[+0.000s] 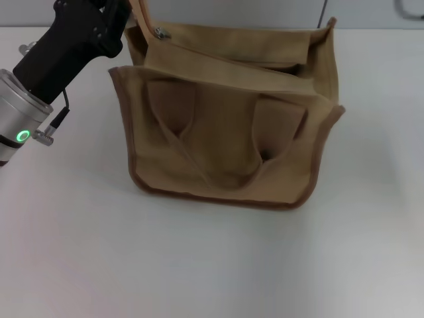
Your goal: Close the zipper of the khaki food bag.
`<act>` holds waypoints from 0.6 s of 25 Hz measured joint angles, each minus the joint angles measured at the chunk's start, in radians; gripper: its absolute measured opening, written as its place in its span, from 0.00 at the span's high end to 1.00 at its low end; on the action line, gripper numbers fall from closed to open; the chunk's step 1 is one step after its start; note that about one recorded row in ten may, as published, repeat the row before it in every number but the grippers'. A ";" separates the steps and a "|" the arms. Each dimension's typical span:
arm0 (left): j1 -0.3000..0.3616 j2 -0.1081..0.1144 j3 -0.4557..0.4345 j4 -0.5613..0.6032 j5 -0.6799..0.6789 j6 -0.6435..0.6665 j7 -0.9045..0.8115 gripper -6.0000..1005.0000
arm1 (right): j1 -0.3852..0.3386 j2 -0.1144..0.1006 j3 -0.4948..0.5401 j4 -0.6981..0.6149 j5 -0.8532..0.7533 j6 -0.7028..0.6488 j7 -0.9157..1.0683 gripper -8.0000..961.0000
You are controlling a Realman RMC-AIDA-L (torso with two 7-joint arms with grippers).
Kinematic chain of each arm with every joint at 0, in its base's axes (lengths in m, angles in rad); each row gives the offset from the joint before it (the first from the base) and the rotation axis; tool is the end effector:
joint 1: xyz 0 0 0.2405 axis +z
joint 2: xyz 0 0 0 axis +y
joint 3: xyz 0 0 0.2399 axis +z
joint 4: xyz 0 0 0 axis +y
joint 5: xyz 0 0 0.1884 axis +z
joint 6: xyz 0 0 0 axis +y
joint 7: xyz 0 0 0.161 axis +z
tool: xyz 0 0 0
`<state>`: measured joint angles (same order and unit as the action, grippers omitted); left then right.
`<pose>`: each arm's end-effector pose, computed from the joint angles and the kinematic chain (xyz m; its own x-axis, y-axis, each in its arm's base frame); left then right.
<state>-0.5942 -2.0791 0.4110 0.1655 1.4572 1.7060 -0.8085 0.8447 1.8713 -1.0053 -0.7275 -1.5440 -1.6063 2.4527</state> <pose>-0.1902 0.3257 0.0261 0.3698 -0.1605 0.9151 0.5336 -0.7696 -0.3506 0.0801 0.3786 0.0641 0.4286 -0.7822 -0.4521 -0.6823 -0.6082 0.4056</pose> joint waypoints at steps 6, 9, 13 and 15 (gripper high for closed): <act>0.004 0.000 0.003 0.001 0.005 0.009 0.004 0.97 | 0.062 -0.048 0.019 -0.092 -0.146 -0.080 0.063 0.18; 0.008 0.001 0.003 0.002 0.004 0.022 0.002 0.97 | 0.063 -0.021 0.015 -0.262 -0.296 -0.055 -0.016 0.18; 0.009 0.002 0.003 0.002 0.005 0.037 -0.005 0.97 | 0.064 0.010 0.003 -0.401 -0.399 -0.035 -0.107 0.18; 0.009 0.002 0.006 0.002 0.005 0.038 -0.005 0.97 | 0.064 0.046 -0.010 -0.514 -0.487 -0.028 -0.183 0.18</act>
<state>-0.5856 -2.0773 0.4167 0.1672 1.4625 1.7439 -0.8131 0.9085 1.9174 -1.0152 -1.2413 -2.0309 -1.6344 2.2695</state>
